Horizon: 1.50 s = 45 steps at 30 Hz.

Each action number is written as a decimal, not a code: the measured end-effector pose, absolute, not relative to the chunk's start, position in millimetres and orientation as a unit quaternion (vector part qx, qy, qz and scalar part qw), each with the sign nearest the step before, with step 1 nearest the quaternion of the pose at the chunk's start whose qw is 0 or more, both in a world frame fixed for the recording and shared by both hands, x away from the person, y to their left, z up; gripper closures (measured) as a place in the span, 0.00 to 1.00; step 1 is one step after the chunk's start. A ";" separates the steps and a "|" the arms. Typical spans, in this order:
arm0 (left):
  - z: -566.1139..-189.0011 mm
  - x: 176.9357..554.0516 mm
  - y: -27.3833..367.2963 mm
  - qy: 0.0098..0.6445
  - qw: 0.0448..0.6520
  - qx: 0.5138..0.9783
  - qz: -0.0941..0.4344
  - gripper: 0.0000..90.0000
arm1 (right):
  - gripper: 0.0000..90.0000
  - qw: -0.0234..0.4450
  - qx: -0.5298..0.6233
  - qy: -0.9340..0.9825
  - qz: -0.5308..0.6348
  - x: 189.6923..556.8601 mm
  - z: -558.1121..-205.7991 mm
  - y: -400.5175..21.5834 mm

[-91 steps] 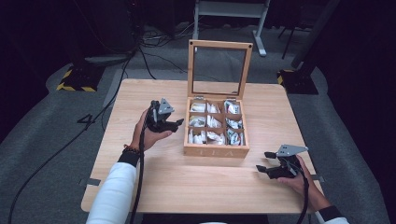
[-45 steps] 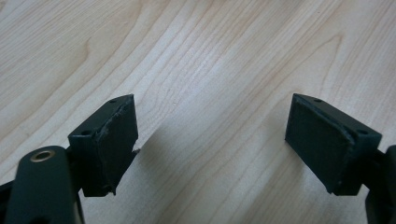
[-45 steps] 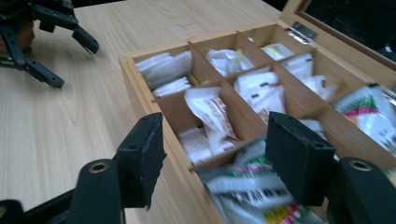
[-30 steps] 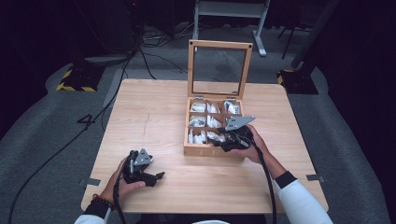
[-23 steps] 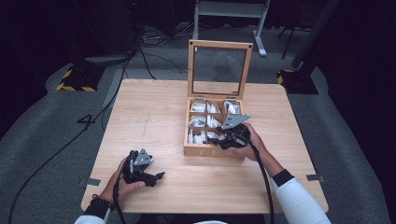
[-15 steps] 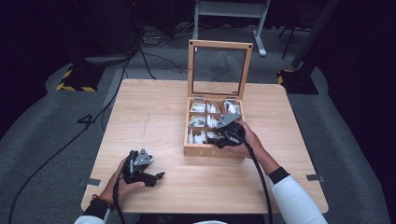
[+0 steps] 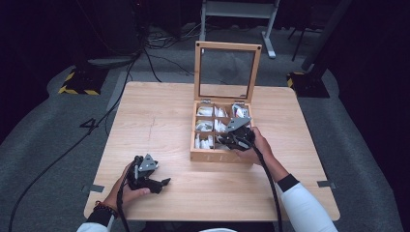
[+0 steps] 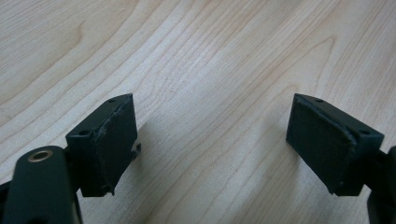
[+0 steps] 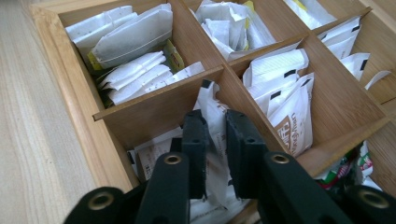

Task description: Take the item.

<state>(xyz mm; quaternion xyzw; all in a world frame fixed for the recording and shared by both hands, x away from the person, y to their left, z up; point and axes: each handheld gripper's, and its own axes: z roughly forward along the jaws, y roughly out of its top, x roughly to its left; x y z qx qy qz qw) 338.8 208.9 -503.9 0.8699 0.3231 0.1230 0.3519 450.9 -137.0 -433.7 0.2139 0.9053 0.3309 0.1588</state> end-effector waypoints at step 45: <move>-504.0 337.3 208.5 0.329 0.351 0.868 0.124 0.18 | 0.95 0.154 0.195 0.841 0.481 424.9 -384.1 -189.4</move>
